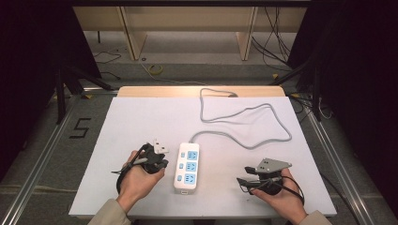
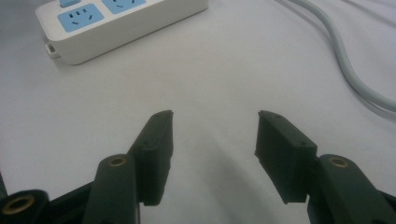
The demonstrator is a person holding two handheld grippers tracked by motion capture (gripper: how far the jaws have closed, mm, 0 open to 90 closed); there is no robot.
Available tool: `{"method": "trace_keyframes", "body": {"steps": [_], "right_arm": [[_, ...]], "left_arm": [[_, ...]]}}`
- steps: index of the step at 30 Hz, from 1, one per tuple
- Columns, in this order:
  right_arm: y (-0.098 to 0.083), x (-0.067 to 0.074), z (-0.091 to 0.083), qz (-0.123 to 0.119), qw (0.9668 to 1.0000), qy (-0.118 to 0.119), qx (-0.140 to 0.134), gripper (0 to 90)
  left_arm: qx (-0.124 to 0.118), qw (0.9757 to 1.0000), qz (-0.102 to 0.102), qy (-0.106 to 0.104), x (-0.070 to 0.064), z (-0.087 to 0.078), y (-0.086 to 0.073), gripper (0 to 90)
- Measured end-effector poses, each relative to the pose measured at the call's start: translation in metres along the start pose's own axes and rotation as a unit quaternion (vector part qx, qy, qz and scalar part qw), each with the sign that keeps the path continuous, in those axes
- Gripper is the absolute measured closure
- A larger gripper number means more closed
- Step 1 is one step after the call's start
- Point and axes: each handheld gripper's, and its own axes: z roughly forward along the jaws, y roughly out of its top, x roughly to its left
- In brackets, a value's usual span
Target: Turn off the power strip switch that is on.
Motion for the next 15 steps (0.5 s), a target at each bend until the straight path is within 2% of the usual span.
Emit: {"method": "trace_keyframes", "body": {"steps": [15], "right_arm": [[0.0000, 0.0001, -0.0002, 0.000, 1.0000, 0.000, -0.001, 47.1]], "left_arm": [[0.002, 1.0000, 0.000, -0.002, -0.0004, 0.0038, 0.0091, 89.6]]}}
